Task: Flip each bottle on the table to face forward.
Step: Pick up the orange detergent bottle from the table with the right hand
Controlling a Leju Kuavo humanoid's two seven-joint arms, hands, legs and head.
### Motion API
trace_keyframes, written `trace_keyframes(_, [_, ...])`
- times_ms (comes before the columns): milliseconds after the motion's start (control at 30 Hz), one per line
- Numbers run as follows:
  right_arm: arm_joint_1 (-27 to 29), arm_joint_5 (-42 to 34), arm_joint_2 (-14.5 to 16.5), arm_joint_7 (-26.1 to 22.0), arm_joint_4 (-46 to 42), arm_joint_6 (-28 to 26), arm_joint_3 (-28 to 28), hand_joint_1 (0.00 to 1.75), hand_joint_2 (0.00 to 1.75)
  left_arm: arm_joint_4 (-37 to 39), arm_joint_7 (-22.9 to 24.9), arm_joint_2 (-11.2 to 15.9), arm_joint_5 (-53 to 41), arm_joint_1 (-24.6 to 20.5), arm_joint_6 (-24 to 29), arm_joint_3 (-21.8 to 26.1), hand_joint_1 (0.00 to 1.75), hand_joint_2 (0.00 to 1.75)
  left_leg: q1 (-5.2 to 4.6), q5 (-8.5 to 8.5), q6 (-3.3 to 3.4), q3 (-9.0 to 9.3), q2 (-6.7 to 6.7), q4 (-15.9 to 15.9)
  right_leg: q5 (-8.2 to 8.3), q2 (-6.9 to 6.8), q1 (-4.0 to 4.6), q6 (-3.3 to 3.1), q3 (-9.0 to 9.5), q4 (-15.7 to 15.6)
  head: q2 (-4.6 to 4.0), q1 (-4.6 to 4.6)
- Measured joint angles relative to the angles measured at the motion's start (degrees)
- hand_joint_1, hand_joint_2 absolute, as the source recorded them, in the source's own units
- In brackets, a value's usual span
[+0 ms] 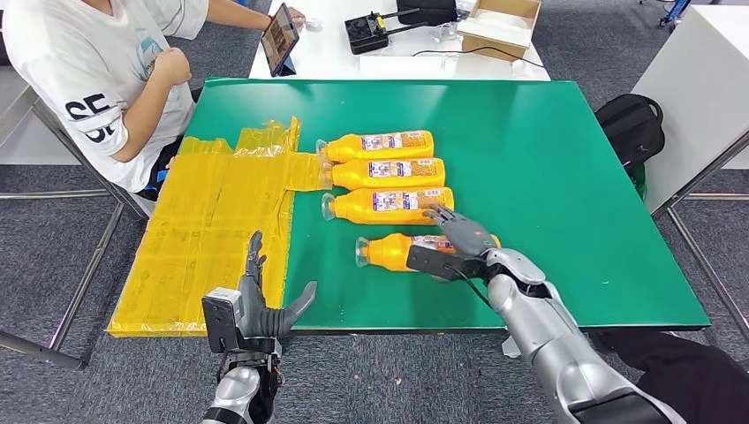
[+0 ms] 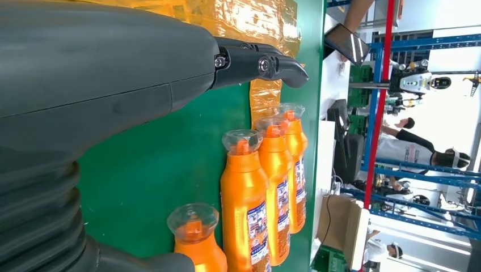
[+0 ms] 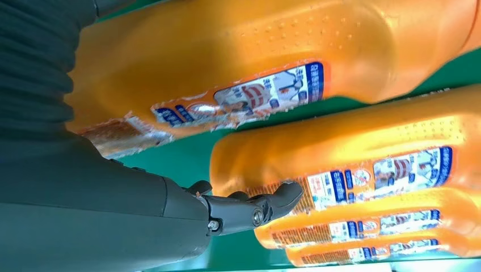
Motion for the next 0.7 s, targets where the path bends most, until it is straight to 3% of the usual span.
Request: trace_keyframes(700, [1.3,-3.8,-7.3,0.8,-1.3,0.8,4.3,0.00,1.75,0.5,0.0,0.0,0.2,-0.1,-0.7,0.1,0.00,1.75,0.00,-0.02,0.01,-0.09,0.03,0.0,0.00,0.02,0.00,0.00,-0.12,0.0,0.00,0.01])
